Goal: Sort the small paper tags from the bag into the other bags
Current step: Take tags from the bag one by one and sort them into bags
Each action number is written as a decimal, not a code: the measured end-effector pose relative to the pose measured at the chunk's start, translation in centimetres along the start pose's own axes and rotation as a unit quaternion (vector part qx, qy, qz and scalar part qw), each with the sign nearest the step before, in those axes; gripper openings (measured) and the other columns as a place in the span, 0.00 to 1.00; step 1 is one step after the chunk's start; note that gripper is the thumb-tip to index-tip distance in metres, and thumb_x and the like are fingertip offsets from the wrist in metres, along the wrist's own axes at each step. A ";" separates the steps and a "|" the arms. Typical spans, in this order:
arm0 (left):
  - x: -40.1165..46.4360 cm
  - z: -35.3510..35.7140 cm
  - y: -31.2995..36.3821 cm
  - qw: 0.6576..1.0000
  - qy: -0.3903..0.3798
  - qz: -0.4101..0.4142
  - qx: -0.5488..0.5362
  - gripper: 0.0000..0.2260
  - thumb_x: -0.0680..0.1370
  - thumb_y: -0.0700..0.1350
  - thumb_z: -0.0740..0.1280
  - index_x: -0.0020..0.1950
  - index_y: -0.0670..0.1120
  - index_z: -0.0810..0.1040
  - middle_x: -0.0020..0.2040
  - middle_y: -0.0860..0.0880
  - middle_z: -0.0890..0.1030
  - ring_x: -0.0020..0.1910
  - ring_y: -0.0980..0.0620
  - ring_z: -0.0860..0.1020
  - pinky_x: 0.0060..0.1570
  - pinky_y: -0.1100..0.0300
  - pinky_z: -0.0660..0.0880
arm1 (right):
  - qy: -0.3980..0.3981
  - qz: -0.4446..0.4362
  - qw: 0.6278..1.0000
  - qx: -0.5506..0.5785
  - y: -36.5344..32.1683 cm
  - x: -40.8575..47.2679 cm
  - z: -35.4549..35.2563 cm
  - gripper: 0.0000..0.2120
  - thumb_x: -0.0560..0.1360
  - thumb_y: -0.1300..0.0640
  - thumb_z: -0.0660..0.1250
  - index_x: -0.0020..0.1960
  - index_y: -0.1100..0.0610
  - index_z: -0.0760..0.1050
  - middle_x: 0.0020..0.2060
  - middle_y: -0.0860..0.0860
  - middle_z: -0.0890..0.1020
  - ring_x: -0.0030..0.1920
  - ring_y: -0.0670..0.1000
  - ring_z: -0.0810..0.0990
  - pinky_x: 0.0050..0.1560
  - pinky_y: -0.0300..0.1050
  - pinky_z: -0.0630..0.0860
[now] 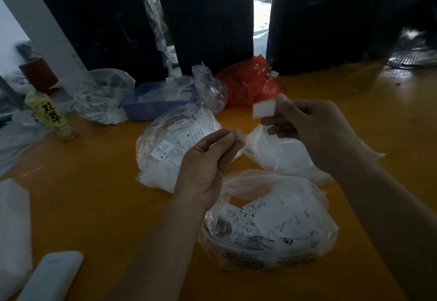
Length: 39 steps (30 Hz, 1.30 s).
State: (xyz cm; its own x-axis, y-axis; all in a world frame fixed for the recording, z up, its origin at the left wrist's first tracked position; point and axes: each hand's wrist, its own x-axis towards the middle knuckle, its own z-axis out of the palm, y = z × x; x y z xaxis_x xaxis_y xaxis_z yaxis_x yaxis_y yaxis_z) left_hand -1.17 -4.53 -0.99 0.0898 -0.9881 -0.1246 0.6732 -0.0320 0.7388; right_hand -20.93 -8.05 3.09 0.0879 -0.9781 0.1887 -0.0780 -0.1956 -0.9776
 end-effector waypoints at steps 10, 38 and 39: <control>-0.2 0.0 0.1 1.000 0.007 0.007 0.011 0.13 0.68 0.33 0.76 0.52 0.37 0.84 0.51 0.37 0.87 0.52 0.44 0.87 0.46 0.61 0.83 | -0.020 -0.012 1.000 -0.010 0.6 0.1 0.3 0.17 0.73 0.61 0.76 0.60 0.53 0.81 0.42 0.48 0.86 0.45 0.48 0.87 0.45 0.37 0.82; -0.1 0.0 0.3 0.999 0.023 0.008 -0.042 0.17 0.67 0.34 0.76 0.55 0.33 0.81 0.51 0.37 0.87 0.52 0.44 0.87 0.46 0.60 0.84 | 0.043 -0.162 0.979 -0.119 0.9 -1.2 2.9 0.11 0.76 0.60 0.74 0.45 0.46 0.75 0.39 0.43 0.86 0.40 0.42 0.87 0.43 0.43 0.85; 0.0 0.0 0.3 0.999 0.026 0.009 -0.040 0.18 0.67 0.34 0.76 0.56 0.34 0.81 0.51 0.38 0.87 0.53 0.44 0.87 0.46 0.60 0.84 | 0.048 -0.165 0.979 -0.110 0.8 -1.2 2.9 0.10 0.76 0.59 0.74 0.45 0.47 0.75 0.39 0.42 0.86 0.40 0.41 0.86 0.41 0.40 0.84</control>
State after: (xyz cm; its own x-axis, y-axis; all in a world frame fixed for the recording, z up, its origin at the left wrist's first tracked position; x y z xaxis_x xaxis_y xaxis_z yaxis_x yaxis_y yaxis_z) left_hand -0.93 -4.51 -0.75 0.1392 -0.9792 -0.1478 0.7277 -0.0001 0.6859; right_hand -18.25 -6.84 1.77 0.0509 -0.8592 0.5092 -0.2745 -0.5022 -0.8200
